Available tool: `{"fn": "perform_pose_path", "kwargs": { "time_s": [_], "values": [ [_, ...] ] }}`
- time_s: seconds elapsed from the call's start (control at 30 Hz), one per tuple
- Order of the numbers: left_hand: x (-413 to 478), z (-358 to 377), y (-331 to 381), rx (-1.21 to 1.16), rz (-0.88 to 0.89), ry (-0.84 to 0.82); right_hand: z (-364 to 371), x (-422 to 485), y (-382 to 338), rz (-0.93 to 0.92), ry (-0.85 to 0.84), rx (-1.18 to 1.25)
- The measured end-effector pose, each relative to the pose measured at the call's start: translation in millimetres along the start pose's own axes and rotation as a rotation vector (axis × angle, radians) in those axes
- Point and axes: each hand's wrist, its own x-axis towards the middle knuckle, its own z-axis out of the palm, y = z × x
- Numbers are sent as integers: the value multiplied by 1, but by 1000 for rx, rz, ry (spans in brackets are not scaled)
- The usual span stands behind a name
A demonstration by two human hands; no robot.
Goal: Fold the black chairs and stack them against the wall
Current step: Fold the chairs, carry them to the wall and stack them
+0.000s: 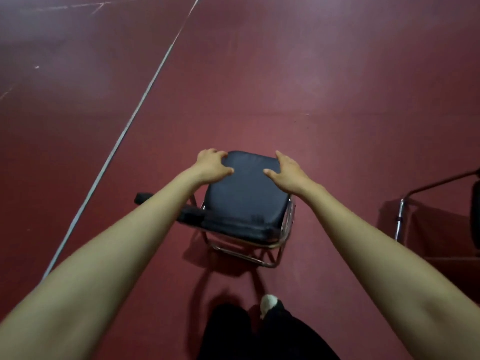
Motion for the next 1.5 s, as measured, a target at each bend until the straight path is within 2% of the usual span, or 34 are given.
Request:
{"fn": "perform_pose_path", "kwargs": {
  "time_s": [0.07, 0.27, 0.43, 0.8, 1.03, 1.23, 1.33, 1.5],
  "values": [
    [52, 6, -18, 127, -22, -86, 13, 50, 5, 58, -56, -46],
    [199, 24, -66, 294, -8, -306, 51, 157, 45, 275, -158, -127],
    [302, 42, -69, 335, 85, -377, 66, 217, 82, 432, -195, -136],
    [459, 141, -62, 385, 174, -497, 113, 352, 149, 438, -254, -232],
    [526, 223, -74, 360, 180, -557, 156, 419, 203, 463, -296, -195],
    [526, 285, -82, 281, 133, -590, 194, 431, 231, 555, -359, -154],
    [533, 300, -80, 291, 120, -545, 207, 436, 238, 533, -306, -252],
    [560, 312, -82, 325, 12, -614, 212, 451, 247, 589, -237, -216]
  ]
}}
